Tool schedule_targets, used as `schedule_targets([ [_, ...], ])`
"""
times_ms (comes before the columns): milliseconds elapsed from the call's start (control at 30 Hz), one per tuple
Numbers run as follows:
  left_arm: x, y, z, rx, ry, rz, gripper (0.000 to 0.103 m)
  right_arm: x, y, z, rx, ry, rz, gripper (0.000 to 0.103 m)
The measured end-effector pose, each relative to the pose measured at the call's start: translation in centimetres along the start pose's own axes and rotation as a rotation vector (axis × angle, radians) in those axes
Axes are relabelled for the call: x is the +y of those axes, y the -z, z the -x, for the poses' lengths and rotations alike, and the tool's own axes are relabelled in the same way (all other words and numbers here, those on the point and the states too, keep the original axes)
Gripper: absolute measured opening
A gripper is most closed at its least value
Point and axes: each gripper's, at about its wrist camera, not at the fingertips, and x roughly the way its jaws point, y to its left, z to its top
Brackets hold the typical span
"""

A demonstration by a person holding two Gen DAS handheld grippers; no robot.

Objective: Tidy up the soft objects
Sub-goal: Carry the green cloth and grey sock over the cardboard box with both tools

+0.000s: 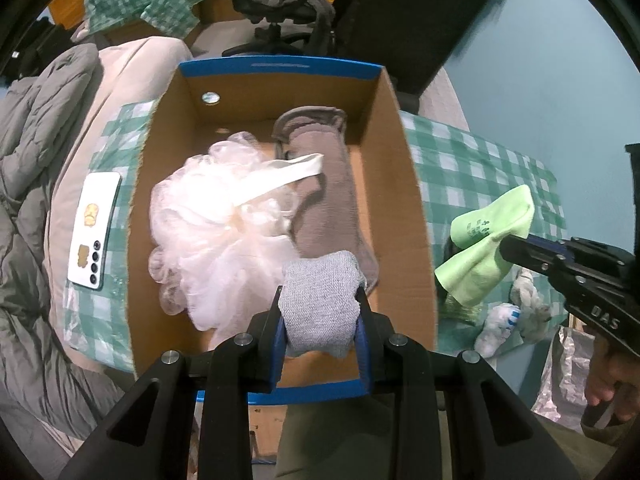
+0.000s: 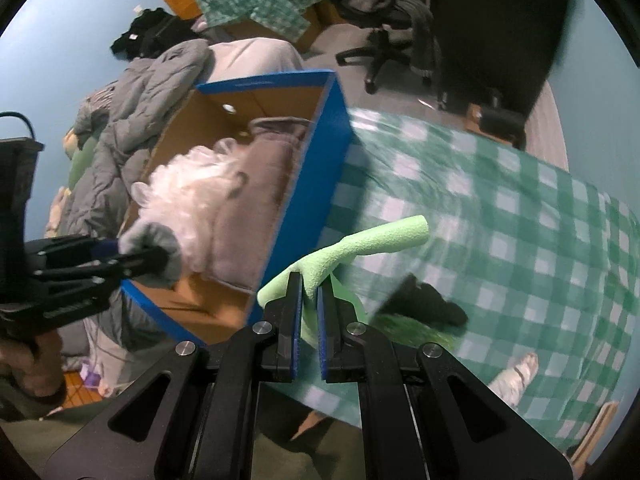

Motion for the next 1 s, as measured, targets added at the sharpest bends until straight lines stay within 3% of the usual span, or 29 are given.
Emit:
schedule_targets([
  [467,4.8,0.2,-1.9,0.033,-0.015,0.041,0.029,8.0,-2.9,-4.1,0.05,-0.097,0.1,0.004],
  [700,5.7,0.2,-1.9,0.026,-0.024,0.04,0.057,10.6,-3.4,-7.2,0.103,-0.097,0.137,0.006],
  [733,5.8,0.2,-1.8,0.025,-0.023,0.037,0.058,10.7,-3.4,-7.3,0.107,-0.096,0.135,0.009],
  [800,5.9,0.2,-1.6,0.032,-0.026,0.033,0.07,10.7,-3.6,-7.3,0.11,-0.087,0.126,0.014],
  [867,6.0,0.4,-1.1,0.02,-0.027,0.032,0.077,10.5,-3.7,-7.0,0.108,-0.079,0.111,0.036],
  [1000,5.9,0.4,-0.1,0.001,-0.036,0.029,0.081,9.4,-3.5,-5.8,0.089,-0.067,0.076,0.052],
])
